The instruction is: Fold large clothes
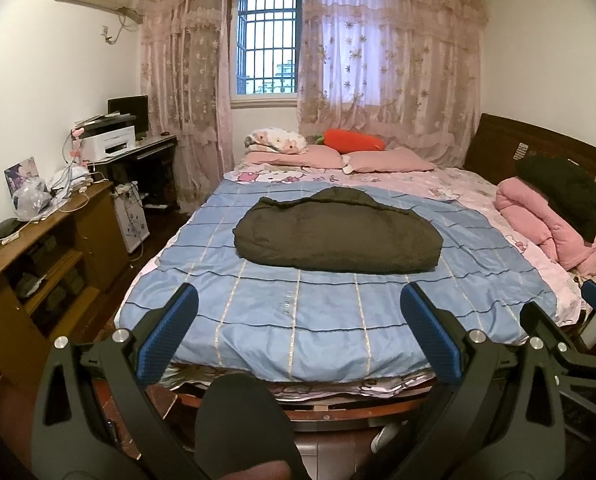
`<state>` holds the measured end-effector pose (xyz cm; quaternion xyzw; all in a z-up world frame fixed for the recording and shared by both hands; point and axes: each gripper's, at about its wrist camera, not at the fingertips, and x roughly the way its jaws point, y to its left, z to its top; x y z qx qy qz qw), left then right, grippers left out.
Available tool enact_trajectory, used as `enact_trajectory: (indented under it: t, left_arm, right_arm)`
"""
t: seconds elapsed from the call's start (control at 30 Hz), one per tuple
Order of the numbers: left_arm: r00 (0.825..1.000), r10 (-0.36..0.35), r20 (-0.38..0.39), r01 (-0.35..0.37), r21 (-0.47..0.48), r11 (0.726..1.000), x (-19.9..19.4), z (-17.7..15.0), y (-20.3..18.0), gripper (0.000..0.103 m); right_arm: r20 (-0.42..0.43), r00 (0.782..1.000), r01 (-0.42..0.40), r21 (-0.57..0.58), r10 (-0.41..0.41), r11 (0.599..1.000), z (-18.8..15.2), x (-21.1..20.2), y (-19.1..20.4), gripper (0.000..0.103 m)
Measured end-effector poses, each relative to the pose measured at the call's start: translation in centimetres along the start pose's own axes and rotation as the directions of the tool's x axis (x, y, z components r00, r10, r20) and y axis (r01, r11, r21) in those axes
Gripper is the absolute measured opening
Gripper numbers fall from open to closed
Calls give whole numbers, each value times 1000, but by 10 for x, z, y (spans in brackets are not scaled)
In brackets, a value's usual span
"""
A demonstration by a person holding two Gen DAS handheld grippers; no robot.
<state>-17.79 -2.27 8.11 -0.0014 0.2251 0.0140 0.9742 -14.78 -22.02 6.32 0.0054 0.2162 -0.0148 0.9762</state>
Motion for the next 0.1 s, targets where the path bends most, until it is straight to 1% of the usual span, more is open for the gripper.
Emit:
enact_trajectory:
  t: [0.1]
  left_arm:
    - [1000,3,0,-3,0,1000,0,1,0,101]
  right_arm:
    - [-1,1000,0,-1,0,1000,0,0,1,102]
